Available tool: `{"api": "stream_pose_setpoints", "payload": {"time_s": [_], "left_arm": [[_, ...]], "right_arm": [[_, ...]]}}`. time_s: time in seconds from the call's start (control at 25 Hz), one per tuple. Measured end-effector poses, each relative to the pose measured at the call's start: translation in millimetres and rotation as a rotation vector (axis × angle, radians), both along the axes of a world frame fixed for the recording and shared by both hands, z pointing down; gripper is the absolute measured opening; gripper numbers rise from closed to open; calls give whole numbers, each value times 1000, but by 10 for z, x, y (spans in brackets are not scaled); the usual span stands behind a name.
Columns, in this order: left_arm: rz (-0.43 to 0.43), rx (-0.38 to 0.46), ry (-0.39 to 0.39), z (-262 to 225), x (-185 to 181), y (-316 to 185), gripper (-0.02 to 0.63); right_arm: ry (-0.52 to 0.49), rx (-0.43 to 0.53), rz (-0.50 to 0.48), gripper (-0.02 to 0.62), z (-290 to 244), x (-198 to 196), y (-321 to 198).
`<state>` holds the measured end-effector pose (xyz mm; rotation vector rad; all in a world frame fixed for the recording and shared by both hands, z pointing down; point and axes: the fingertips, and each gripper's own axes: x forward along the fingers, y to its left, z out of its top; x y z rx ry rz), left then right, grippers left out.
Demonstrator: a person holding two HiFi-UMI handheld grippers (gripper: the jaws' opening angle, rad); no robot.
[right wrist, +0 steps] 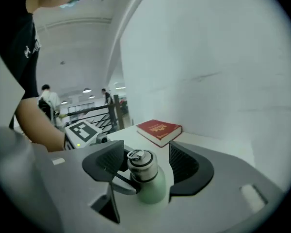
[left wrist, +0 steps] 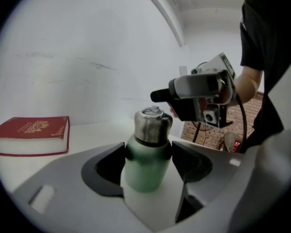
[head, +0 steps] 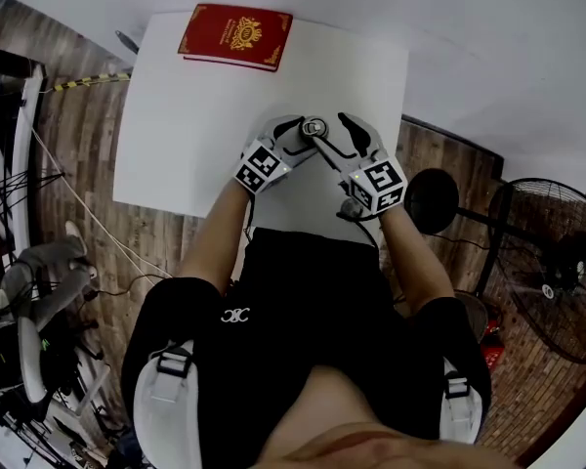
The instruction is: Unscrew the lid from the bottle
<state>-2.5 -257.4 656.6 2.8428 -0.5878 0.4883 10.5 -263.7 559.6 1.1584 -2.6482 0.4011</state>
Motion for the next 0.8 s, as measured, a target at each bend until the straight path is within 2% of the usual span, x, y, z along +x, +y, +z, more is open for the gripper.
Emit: {"api": "stream_pose_setpoints", "payload": {"time_s": [0.08, 0.12, 0.24, 0.48, 0.64, 0.72, 0.8], "left_arm": [[0, 0, -4, -1, -3, -3, 353], [-1, 0, -6, -1, -8, -5, 353], [-4, -1, -9, 14, -7, -14, 353], [-4, -1, -13, 8, 9, -5, 353], [-1, -2, -10, -13, 13, 5, 353], [1, -2, -9, -15, 7, 5, 353], [5, 0, -6, -24, 11, 9, 353]], "right_arm": [[-35, 15, 140, 268, 64, -9, 41], [-27, 30, 173, 268, 97, -59, 65], [32, 69, 216, 279, 214, -202, 74], [67, 14, 357, 276, 385, -116, -27], [45, 8, 323, 258, 376, -131, -15], [53, 7, 263, 252, 377, -147, -7], [62, 13, 158, 252, 370, -160, 3]]}}
